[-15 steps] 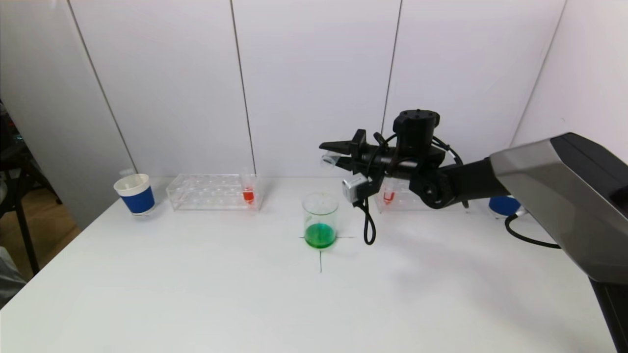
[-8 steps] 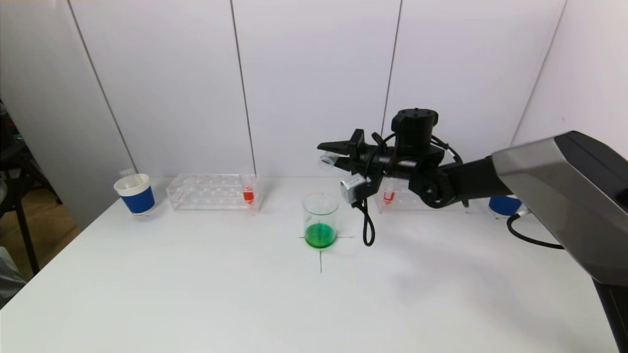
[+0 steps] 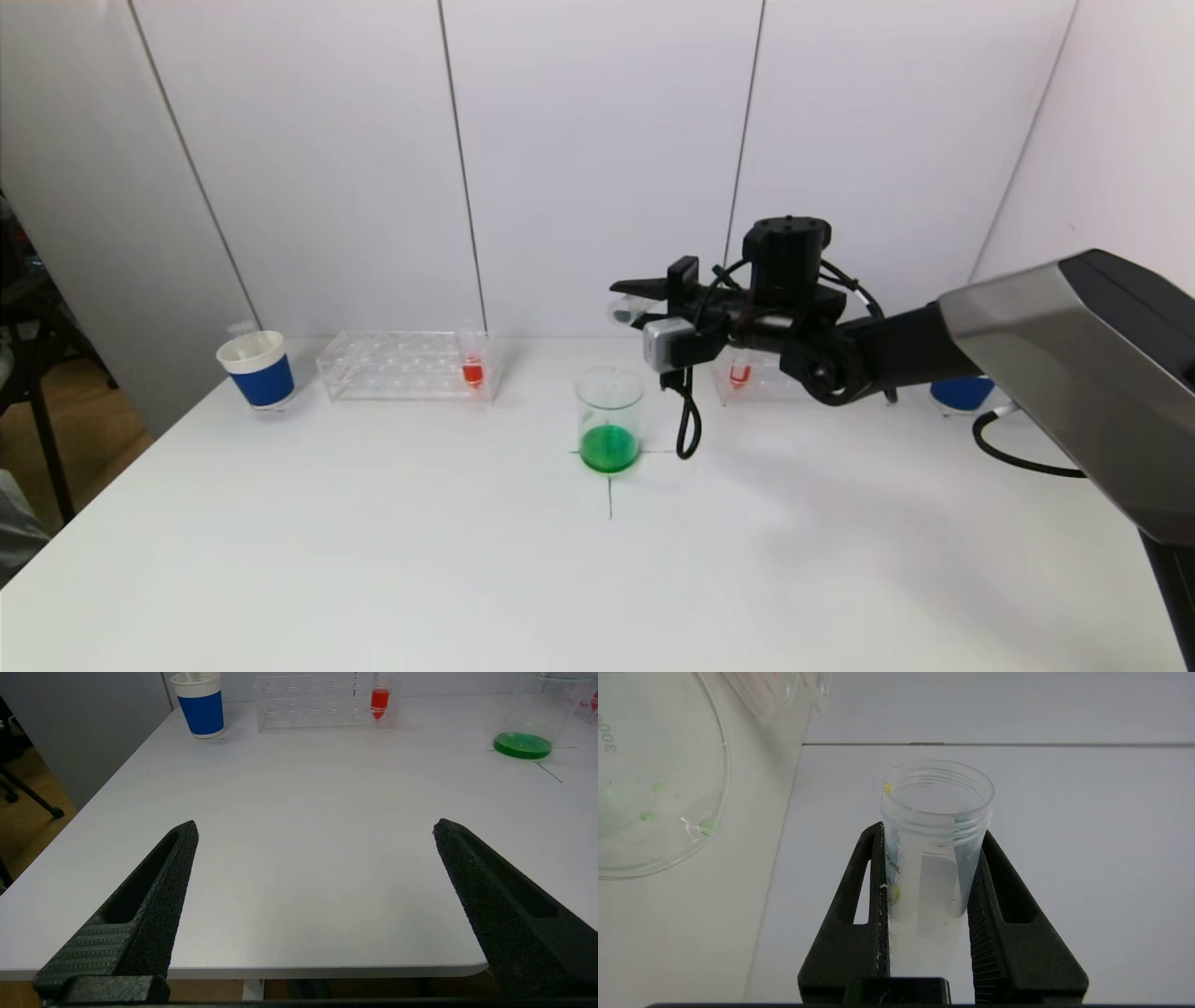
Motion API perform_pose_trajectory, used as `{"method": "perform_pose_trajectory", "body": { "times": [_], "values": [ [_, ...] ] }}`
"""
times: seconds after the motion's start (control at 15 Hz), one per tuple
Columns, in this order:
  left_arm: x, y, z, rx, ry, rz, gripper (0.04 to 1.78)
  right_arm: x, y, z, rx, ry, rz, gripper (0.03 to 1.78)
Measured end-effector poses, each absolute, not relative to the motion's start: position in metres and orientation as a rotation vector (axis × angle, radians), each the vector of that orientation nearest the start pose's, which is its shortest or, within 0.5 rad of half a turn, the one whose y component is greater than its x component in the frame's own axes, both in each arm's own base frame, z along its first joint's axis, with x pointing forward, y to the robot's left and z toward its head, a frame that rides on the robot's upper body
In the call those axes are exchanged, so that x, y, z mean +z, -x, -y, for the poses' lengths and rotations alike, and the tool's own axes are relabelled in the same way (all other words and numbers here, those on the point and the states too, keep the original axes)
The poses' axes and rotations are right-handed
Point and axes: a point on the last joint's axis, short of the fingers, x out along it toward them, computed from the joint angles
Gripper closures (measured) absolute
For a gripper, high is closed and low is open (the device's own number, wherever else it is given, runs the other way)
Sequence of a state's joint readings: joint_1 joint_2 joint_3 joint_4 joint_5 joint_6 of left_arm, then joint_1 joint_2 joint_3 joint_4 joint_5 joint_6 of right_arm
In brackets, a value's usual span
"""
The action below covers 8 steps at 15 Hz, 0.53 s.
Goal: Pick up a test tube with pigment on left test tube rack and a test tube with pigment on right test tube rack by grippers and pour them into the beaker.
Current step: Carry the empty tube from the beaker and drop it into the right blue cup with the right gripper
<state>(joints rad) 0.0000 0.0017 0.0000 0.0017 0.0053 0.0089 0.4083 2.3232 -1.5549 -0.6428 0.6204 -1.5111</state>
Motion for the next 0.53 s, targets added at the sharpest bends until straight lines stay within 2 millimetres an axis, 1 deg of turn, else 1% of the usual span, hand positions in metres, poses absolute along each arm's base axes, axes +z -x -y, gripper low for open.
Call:
{"method": "perform_pose_trajectory", "body": {
  "times": [0.27,0.47,0.53],
  "values": [
    [0.075,0.023,0.000,0.006,-0.009,-0.003,0.06,0.154,-0.436,-0.199,0.835,1.078,0.439,1.28],
    [0.075,0.023,0.000,0.005,-0.009,-0.003,0.06,0.169,-0.441,-0.193,0.710,0.883,0.315,1.28],
    [0.075,0.023,0.000,0.005,-0.009,-0.003,0.06,0.177,-0.442,-0.192,0.662,0.813,0.284,1.28]
  ]
}}
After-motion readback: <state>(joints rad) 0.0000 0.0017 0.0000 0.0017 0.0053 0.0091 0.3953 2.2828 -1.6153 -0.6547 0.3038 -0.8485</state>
